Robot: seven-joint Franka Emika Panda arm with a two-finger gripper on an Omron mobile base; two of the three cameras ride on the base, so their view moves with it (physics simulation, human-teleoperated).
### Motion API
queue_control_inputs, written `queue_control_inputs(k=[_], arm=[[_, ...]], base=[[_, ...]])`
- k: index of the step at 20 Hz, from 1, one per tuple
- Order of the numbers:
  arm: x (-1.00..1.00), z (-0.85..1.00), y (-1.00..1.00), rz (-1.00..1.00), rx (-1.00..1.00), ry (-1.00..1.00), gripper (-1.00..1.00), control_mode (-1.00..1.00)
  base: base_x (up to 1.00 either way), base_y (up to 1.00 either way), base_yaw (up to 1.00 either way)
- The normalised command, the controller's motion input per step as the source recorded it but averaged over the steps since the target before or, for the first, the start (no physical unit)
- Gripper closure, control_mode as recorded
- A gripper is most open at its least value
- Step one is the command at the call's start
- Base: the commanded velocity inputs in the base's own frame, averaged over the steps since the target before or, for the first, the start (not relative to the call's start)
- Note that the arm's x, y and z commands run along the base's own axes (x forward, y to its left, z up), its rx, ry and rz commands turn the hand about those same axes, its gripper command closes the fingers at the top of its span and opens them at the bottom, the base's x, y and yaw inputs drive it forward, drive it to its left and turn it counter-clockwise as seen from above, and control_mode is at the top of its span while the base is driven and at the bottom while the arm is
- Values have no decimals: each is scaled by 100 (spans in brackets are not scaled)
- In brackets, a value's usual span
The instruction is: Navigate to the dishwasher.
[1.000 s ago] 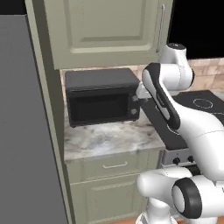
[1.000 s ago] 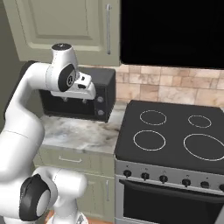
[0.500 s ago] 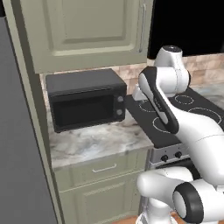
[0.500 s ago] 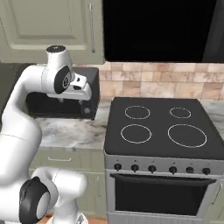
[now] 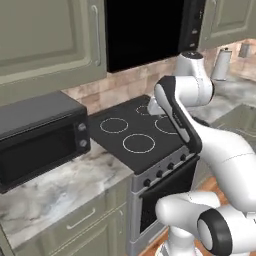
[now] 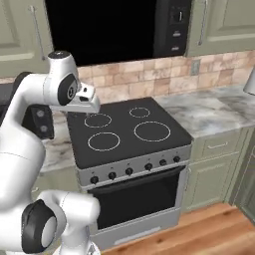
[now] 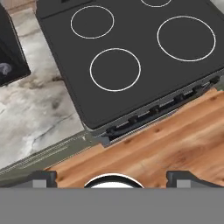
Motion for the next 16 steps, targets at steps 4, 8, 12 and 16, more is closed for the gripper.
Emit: queue_control_inputs(k=[4,8,12,16], arm=[[0,0,0,0,0,0,-100,100],[0,0,0,0,0,0,-100,100],[0,0,0,0,0,0,-100,100],[0,0,0,0,0,0,-100,100]], base=[[0,-38,-74],[0,-38,-78],[0,-46,-76],[0,-50,-75]])
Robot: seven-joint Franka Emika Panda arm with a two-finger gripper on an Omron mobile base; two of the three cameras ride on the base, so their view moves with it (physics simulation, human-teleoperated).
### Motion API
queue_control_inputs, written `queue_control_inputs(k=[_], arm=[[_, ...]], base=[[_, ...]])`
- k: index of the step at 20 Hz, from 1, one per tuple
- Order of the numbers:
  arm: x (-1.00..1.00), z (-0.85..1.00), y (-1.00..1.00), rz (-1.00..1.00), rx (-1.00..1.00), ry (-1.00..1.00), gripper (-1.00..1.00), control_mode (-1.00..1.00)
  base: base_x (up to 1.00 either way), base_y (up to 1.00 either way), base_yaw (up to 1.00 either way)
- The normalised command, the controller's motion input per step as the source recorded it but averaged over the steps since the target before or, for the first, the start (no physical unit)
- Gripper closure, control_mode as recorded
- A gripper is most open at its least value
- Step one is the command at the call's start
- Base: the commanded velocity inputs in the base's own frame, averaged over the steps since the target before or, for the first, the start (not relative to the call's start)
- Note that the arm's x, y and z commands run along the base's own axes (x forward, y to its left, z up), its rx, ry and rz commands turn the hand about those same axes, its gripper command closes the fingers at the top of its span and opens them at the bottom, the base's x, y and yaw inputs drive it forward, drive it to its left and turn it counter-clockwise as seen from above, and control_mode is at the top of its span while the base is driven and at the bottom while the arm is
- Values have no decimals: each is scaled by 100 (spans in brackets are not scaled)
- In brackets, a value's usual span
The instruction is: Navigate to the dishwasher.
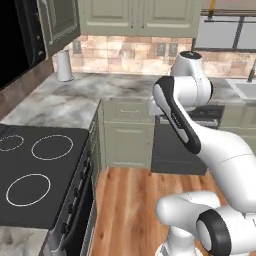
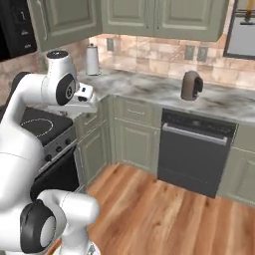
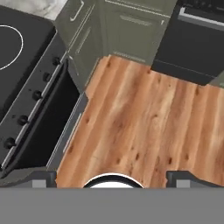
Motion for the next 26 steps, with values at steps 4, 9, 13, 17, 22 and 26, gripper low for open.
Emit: queue_control_inputs(k=[4,9,13,17,22,26], arm=[[0,0,0,0,0,0,-100,100],[0,0,0,0,0,0,-100,100],[0,0,0,0,0,0,-100,100],[0,0,0,0,0,0,-100,100],[0,0,0,0,0,0,-100,100],[0,0,0,0,0,0,-100,100]], base=[[0,-55,-76],[0,-39,-55],[9,0,0],[67,-1,0],[90,0,0],[85,0,0]])
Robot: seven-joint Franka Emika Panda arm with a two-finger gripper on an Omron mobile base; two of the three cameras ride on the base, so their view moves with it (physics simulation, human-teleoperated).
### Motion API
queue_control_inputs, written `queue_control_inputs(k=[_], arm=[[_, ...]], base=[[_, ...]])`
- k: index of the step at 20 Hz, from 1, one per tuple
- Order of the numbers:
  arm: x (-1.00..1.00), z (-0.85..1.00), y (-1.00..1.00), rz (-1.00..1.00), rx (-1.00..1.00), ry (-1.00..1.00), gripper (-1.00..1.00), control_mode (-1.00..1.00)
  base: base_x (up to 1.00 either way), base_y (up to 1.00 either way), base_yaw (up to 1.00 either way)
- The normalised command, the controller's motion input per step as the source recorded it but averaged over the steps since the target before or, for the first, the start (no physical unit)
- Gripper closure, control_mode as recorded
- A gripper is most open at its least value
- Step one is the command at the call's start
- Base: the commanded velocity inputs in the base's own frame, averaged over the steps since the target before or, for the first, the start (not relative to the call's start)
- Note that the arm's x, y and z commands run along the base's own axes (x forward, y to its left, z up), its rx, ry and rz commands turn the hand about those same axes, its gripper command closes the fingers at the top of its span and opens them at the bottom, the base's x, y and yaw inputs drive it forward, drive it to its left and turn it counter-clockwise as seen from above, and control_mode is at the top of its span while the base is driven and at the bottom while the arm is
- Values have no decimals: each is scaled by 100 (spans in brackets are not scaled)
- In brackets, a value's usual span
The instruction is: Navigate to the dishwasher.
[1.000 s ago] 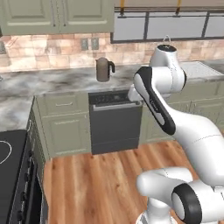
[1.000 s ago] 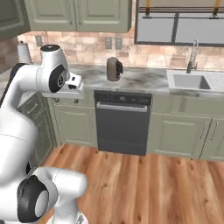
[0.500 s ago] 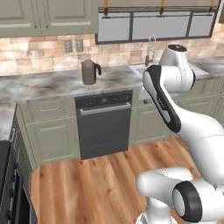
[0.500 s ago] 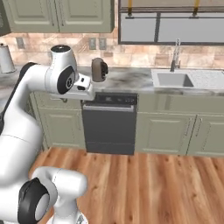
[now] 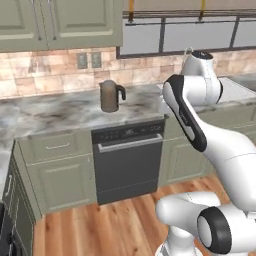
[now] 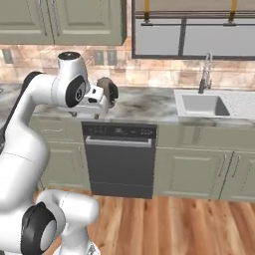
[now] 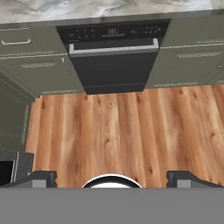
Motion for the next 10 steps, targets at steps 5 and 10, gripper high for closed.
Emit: queue_control_inputs(k=[5,10], arm=[[0,0,0,0,0,0,-100,100],[0,0,0,0,0,0,-100,100]], base=[[89,0,1],[67,0,0]])
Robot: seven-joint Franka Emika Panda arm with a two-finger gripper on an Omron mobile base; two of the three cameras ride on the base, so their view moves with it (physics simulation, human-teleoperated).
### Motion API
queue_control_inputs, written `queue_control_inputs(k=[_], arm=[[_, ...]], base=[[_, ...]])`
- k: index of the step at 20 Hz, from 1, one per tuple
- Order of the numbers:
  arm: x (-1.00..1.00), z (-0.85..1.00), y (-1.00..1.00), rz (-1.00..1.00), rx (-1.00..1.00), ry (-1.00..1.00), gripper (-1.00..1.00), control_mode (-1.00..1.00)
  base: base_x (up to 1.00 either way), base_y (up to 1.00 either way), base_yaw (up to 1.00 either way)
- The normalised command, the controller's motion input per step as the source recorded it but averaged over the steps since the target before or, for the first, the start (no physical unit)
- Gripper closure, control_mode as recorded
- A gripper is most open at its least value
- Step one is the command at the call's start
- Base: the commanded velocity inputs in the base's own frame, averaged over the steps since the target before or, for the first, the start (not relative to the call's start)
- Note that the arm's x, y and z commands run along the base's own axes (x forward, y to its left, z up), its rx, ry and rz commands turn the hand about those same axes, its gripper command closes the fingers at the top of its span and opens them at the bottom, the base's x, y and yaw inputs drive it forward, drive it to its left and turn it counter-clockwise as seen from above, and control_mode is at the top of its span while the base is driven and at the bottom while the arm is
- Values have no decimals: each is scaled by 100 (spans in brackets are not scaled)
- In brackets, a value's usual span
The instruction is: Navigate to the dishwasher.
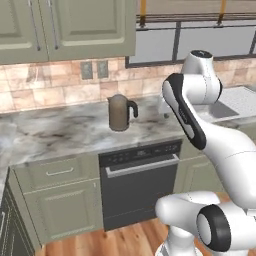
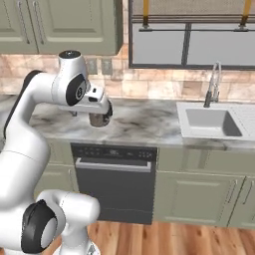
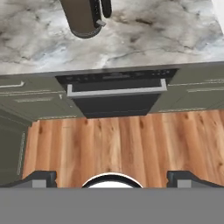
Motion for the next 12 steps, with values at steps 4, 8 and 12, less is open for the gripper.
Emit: queue_control_inputs(k=[4,8,12], arm=[[0,0,0,0,0,0,-100,100],[0,0,0,0,0,0,-100,100],[0,0,0,0,0,0,-100,100]], base=[[61,0,0],[64,0,1],[55,2,0]])
